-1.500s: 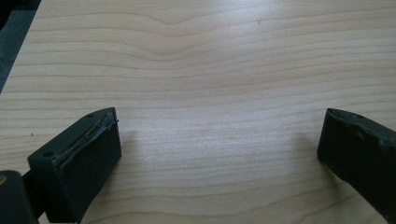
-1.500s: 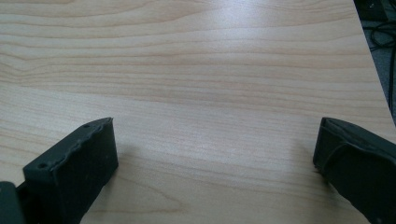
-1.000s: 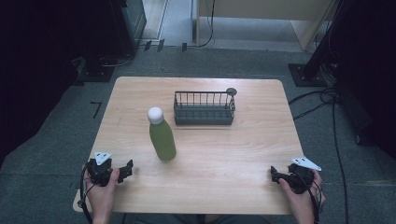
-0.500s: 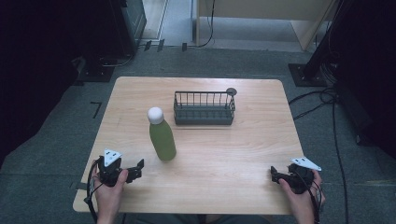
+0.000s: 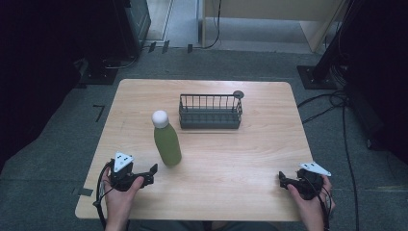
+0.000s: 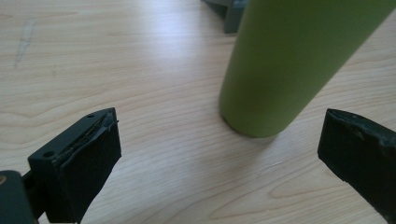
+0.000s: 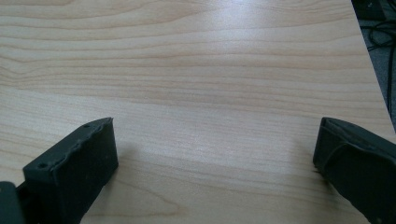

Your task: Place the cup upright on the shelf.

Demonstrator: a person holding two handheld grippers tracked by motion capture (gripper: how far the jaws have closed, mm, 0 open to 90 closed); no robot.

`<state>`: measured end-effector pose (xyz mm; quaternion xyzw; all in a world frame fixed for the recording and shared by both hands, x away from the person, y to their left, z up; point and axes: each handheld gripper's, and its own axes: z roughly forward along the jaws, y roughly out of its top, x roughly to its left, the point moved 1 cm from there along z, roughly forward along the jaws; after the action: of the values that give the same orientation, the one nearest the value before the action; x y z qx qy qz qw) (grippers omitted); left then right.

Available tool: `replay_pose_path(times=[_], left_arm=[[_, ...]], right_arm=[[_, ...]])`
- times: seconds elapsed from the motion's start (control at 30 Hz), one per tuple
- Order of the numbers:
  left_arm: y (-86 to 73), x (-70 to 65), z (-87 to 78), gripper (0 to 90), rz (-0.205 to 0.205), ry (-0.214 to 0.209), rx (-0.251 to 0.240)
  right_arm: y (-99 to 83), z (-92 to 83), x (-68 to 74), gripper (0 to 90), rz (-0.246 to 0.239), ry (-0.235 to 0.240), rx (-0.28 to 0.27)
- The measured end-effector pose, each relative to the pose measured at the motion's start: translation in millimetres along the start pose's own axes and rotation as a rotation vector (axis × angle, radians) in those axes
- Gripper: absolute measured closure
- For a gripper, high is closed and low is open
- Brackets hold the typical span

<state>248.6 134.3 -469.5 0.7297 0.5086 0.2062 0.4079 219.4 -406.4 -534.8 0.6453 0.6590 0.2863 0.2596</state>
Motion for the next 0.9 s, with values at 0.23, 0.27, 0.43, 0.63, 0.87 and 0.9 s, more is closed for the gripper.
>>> replay_pose_path(times=[0.23,0.27,0.43,0.63,0.87,0.9], left_arm=[[7.0,-9.0,2.3,0.1,0.001,-0.035,-0.016],[8.1,-10.6,3.8,0.1,0.003,-0.045,-0.019],[11.3,-14.8,6.8,0.1,0.002,-0.050,-0.023],[22.2,-24.1,9.8,0.1,0.027,-0.055,-0.048],[34.8,-32.4,18.8,0.2,0.042,-0.059,-0.065],[36.4,-33.2,20.2,0.2,0.046,-0.059,-0.066]], right_arm=[[0.0,0.0,0.0,0.0,0.000,0.000,0.000],[0.0,0.0,0.0,0.0,0.000,0.000,0.000],[0.0,0.0,0.0,0.0,0.000,0.000,0.000],[0.0,0.0,0.0,0.0,0.000,0.000,0.000],[0.0,0.0,0.0,0.0,0.000,0.000,0.000],[0.0,0.0,0.0,0.0,0.000,0.000,0.000]])
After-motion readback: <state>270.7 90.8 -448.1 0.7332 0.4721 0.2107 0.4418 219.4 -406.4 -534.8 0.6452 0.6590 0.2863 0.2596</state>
